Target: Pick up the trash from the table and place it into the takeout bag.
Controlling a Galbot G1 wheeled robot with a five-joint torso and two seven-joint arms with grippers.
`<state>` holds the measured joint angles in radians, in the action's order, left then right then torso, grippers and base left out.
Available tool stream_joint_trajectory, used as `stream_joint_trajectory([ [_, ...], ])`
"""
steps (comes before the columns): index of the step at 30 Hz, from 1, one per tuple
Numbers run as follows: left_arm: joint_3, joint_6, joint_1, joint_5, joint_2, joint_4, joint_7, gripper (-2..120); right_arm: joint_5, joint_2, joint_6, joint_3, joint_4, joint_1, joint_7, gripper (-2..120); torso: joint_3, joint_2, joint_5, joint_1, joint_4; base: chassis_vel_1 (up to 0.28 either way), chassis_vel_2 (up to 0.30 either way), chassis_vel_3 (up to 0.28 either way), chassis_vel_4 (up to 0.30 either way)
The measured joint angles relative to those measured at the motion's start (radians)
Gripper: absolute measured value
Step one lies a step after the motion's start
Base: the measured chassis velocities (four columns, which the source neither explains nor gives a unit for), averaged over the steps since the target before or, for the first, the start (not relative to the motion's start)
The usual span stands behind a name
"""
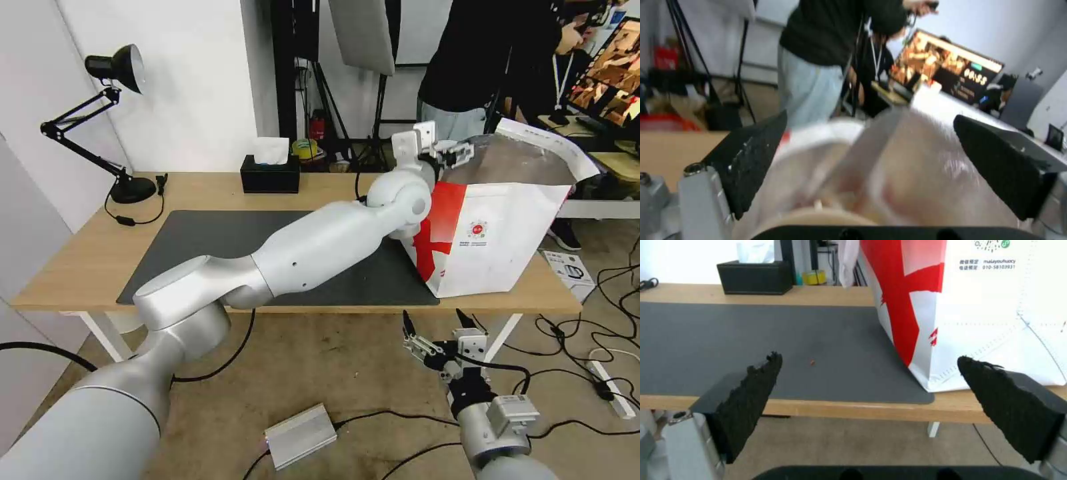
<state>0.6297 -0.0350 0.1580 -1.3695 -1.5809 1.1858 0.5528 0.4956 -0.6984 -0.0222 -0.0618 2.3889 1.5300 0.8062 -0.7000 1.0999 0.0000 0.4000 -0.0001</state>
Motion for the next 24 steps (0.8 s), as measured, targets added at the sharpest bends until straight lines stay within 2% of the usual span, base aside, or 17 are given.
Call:
stream_joint_trajectory([
  [8, -0.035, 0.016, 0.040, 0.005, 0.051, 0.075, 0.045, 100, 0.000, 0.000, 0.000, 0.000, 0.000, 0.000, 0.000, 100, 0.000, 0.000, -0.0001, 0.000, 0.0001, 0.000, 0.000, 0.000, 0.000],
  [12, -0.033, 0.021, 0.054, 0.041, 0.113, 0.129, 0.060, 100, 0.000, 0.000, 0.000, 0.000, 0.000, 0.000, 0.000, 100, 0.000, 0.000, -0.0001, 0.000, 0.0001, 0.000, 0.000, 0.000, 0.000],
  [15, -0.028, 0.045, 0.054, 0.064, 0.177, 0.197, 0.076, 100, 0.000, 0.000, 0.000, 0.000, 0.000, 0.000, 0.000, 100, 0.000, 0.000, -0.0004, 0.000, 0.0004, 0.000, 0.000, 0.000, 0.000],
  [16, -0.028, 0.045, 0.054, 0.064, 0.177, 0.197, 0.076, 100, 0.000, 0.000, 0.000, 0.000, 0.000, 0.000, 0.000, 100, 0.000, 0.000, -0.0004, 0.000, 0.0004, 0.000, 0.000, 0.000, 0.000],
  [20, -0.035, 0.058, 0.016, 0.098, 0.272, 0.313, 0.116, 100, 0.000, 0.000, 0.000, 0.000, 0.000, 0.000, 0.000, 100, 0.000, 0.000, -0.0003, 0.000, -0.0001, 0.000, 0.000, 0.000, 0.000],
  [22, -0.034, 0.059, 0.009, 0.111, 0.288, 0.327, 0.118, 100, 0.000, 0.000, 0.000, 0.000, 0.000, 0.000, 0.000, 100, 0.000, 0.000, -0.0004, 0.000, 0.0000, 0.000, 0.000, 0.000, 0.000],
  [24, -0.029, 0.060, -0.013, 0.143, 0.342, 0.366, 0.127, 100, 0.000, 0.000, 0.000, 0.000, 0.000, 0.000, 0.000, 100, 0.000, 0.000, -0.0005, 0.000, 0.0003, 0.000, 0.000, 0.000, 0.000],
])
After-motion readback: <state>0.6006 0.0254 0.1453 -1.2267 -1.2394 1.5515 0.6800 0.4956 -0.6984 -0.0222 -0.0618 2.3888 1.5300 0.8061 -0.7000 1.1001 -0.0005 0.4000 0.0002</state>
